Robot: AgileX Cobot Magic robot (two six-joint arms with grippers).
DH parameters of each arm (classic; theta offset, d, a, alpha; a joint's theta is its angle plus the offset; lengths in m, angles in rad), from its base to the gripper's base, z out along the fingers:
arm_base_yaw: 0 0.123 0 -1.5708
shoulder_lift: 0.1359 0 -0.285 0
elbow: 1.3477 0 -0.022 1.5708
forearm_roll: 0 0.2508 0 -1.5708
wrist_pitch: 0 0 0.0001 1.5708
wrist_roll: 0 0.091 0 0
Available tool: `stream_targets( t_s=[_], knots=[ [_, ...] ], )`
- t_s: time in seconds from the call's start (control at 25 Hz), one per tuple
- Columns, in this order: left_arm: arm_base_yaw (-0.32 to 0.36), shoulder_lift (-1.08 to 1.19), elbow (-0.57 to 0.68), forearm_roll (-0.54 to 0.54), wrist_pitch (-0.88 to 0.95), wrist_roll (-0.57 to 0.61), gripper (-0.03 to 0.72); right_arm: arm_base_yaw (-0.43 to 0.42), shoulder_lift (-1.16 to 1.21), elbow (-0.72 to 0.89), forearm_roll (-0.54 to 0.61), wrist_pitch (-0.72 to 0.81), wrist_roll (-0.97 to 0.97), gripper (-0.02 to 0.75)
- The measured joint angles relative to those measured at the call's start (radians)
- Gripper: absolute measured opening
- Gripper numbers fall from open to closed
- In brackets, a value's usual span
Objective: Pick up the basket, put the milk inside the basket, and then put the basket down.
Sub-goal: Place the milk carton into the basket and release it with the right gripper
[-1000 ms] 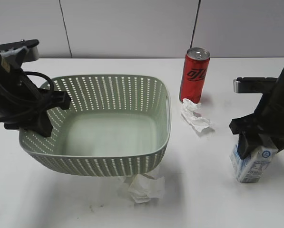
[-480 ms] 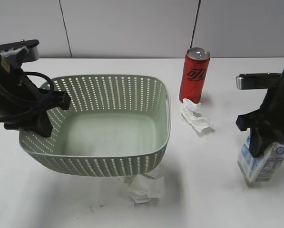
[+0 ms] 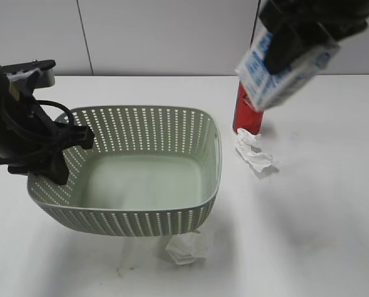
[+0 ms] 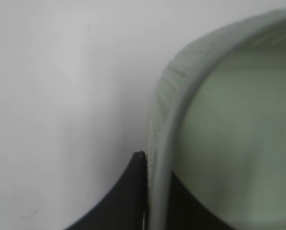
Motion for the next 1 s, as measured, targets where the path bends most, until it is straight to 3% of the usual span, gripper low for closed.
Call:
stream_targets(
  t_s=[0.16, 0.4, 0.68, 0.88, 1.0],
  knots=[
    [0.0, 0.002, 0.0, 0.0, -0.005, 0.0, 0.0, 0.138, 0.089, -0.142, -0.004, 0.006, 0.028, 0.301],
    [0.0, 0.002, 0.0, 0.01, -0.013, 0.0, 0.0, 0.242, 0.278, -0.195, -0.01, 0.01, 0.048, 0.301],
    [0.0, 0.003, 0.001, 0.023, -0.023, -0.001, 0.0, 0.255, 0.459, -0.195, -0.009, 0.011, 0.067, 0.301],
    [0.0, 0.005, 0.001, 0.035, -0.025, 0.0, 0.0, 0.255, 0.476, -0.195, 0.065, 0.01, 0.074, 0.302],
    [0.0, 0.006, 0.001, 0.035, -0.032, 0.0, 0.0, 0.256, 0.476, -0.2, 0.081, 0.01, 0.075, 0.417]
  ],
)
